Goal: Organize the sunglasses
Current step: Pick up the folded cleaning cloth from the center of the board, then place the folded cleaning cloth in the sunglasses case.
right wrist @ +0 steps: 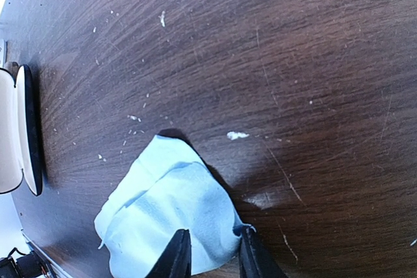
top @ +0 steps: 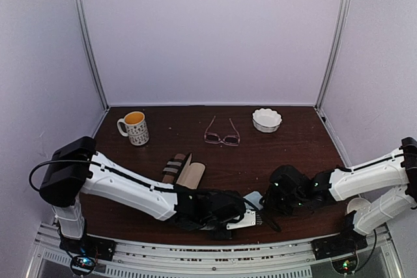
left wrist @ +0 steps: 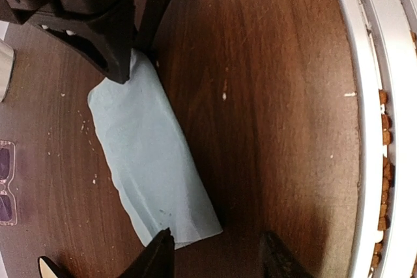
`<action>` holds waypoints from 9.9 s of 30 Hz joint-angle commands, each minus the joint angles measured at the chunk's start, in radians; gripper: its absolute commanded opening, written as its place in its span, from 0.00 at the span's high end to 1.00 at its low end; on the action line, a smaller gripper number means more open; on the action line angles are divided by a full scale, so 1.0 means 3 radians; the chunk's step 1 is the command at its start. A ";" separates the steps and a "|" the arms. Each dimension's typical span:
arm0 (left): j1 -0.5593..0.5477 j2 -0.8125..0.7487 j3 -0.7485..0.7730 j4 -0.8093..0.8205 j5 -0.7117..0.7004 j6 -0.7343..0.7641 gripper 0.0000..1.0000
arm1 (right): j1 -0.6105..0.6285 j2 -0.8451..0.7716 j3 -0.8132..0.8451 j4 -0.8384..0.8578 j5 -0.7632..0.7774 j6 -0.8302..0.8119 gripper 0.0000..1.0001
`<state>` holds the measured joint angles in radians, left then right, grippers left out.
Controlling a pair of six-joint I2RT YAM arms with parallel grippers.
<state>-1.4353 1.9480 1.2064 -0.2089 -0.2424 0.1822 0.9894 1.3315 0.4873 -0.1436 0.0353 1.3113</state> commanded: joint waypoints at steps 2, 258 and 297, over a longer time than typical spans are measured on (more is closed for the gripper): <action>-0.0002 0.0161 0.0100 0.0139 -0.0135 0.0008 0.54 | -0.0015 0.0086 -0.0014 -0.0100 0.0008 -0.0020 0.73; 0.1521 -0.0739 -0.1573 0.1482 0.1540 -0.3380 1.00 | -0.0658 0.3104 0.4587 -0.2428 -0.0737 -0.0673 1.00; 0.1553 -0.1350 -0.1894 0.1314 0.1309 -0.3536 1.00 | -0.0518 0.3009 0.4671 -0.2297 -0.0777 -0.0508 1.00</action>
<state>-0.9619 1.5841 0.6693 0.1940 0.1596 -0.8631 0.8371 2.2452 1.8584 -0.8562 -0.2398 1.1366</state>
